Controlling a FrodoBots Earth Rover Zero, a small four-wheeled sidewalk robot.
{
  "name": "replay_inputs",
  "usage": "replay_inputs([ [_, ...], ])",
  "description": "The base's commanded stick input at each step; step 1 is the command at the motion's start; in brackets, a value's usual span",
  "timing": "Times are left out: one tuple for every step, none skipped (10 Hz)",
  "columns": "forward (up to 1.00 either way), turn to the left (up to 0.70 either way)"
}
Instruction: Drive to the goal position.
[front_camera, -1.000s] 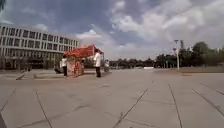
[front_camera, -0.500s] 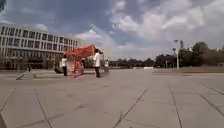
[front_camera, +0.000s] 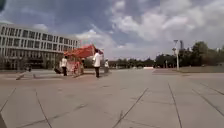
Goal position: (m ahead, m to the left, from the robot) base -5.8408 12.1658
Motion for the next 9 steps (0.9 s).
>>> replay_inputs([
  [0.0,-1.0],
  [0.0,-1.0],
  [0.0,-1.0],
  [0.0,-1.0],
  [0.0,-1.0],
  [0.0,-1.0],
  [0.0,-1.0],
  [0.0,-1.0],
  [0.0,-1.0],
])
